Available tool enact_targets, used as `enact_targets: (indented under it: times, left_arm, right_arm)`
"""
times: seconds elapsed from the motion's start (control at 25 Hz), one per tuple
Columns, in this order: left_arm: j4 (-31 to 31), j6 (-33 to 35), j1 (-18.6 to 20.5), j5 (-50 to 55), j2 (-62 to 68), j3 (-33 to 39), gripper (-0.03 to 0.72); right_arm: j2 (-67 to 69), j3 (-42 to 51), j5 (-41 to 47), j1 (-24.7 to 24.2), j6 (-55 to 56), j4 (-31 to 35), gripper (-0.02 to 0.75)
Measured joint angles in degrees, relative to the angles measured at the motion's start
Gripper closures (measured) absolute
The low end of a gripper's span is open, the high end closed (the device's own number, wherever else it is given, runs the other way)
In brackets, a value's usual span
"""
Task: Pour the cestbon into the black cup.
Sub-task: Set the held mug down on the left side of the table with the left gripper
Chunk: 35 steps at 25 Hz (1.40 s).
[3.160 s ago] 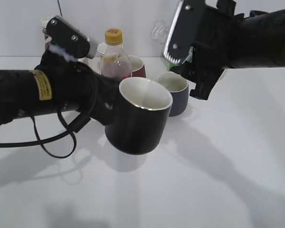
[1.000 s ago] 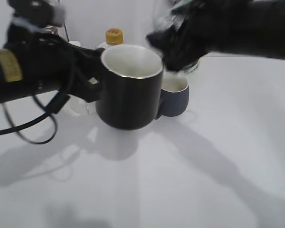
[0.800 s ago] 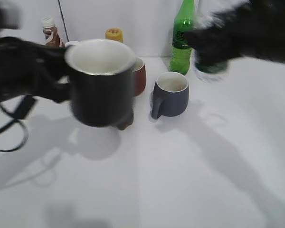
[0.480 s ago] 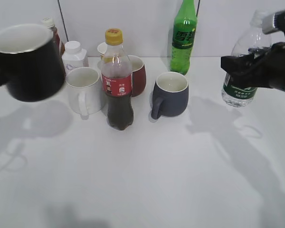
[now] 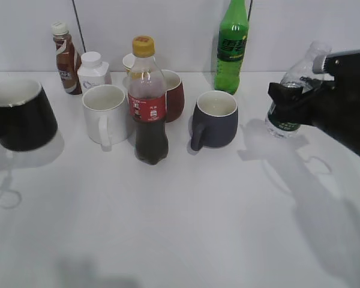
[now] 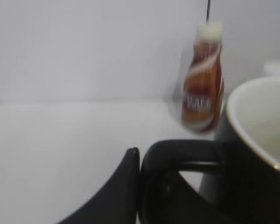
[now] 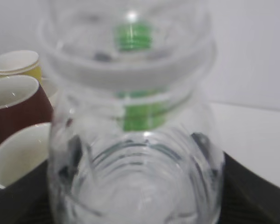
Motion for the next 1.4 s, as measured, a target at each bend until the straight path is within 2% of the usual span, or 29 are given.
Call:
enact_targets:
  times: [0.28,0.8,1.08,1.2,1.4]
  left_arm:
    - [3.83,0.12,0.04,-2.19,14.29,-4.84,0.643]
    - [5.69,0.06,0.04,-3.39,21.94,-14.36,0.643]
    - [5.76,-0.52,0.04,-5.84,23.76,-14.86,0.636]
    - [5.82,-0.56,0.04,-5.99,23.78,-13.56,0.575]
    - [5.65,-0.56,0.04,-6.75,23.67,-11.09,0.415]
  right_arm:
    - [5.96,0.07,-3.3,0.0,-0.6,3.86,0.237]
    - [9.49,0.07,-3.79,0.0,-0.83,4.17,0.237]
    - [9.54,0.07,-3.55,0.0,-0.83,4.1,0.237]
    - [9.54,0.07,-2.91,0.0,-0.83,2.97,0.237]
    - [9.54,0.07,-2.91,0.0,-0.83,1.31,0.235]
